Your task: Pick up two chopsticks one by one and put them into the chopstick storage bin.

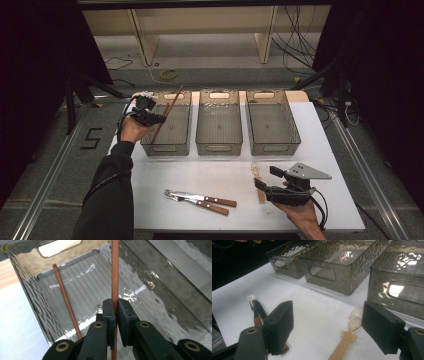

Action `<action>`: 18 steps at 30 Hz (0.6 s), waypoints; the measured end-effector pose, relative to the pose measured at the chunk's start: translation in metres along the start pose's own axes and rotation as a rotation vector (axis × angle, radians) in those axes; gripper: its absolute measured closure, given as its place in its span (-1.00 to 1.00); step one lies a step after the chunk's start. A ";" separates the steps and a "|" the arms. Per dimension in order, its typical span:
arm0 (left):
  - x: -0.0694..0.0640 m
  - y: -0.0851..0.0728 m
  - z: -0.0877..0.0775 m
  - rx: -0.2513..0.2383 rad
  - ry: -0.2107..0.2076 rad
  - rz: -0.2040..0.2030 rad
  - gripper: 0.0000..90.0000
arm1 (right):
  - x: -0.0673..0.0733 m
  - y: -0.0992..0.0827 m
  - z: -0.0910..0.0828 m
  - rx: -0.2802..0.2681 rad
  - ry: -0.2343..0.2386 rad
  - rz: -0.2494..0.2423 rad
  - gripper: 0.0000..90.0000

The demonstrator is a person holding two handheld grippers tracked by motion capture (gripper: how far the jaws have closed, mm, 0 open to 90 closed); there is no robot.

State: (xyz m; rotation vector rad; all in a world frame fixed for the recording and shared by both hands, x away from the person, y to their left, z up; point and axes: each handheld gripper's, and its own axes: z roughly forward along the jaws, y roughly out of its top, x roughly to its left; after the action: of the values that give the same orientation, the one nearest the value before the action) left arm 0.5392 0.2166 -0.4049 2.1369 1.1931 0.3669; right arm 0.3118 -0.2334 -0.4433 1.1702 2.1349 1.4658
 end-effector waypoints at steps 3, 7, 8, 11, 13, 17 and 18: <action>0.001 -0.003 0.003 0.013 -0.003 -0.009 0.85 | 0.000 0.000 0.000 -0.001 -0.001 0.001 -0.41; 0.003 -0.007 0.007 0.023 -0.001 -0.023 0.84 | 0.000 0.000 0.000 -0.001 0.001 -0.002 -0.41; 0.003 -0.007 0.007 0.026 0.001 -0.026 0.84 | 0.000 0.000 0.000 -0.001 0.001 -0.001 -0.41; 0.004 -0.008 0.007 0.024 -0.003 -0.035 0.79 | 0.000 0.000 0.000 0.000 0.000 0.000 -0.41; 0.003 -0.008 0.006 0.021 -0.004 -0.040 0.66 | 0.000 0.000 0.000 -0.001 0.000 0.001 -0.41; -0.004 -0.006 -0.003 -0.002 -0.035 -0.041 0.41 | 0.000 0.000 0.000 0.000 -0.001 0.002 -0.41; -0.007 -0.006 -0.006 -0.014 -0.047 -0.043 0.32 | 0.000 0.000 0.000 0.000 -0.001 0.003 -0.41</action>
State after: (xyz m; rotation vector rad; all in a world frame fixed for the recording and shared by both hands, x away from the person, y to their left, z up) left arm 0.5284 0.2159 -0.4041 2.0932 1.2051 0.3038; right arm 0.3120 -0.2334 -0.4432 1.1742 2.1337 1.4667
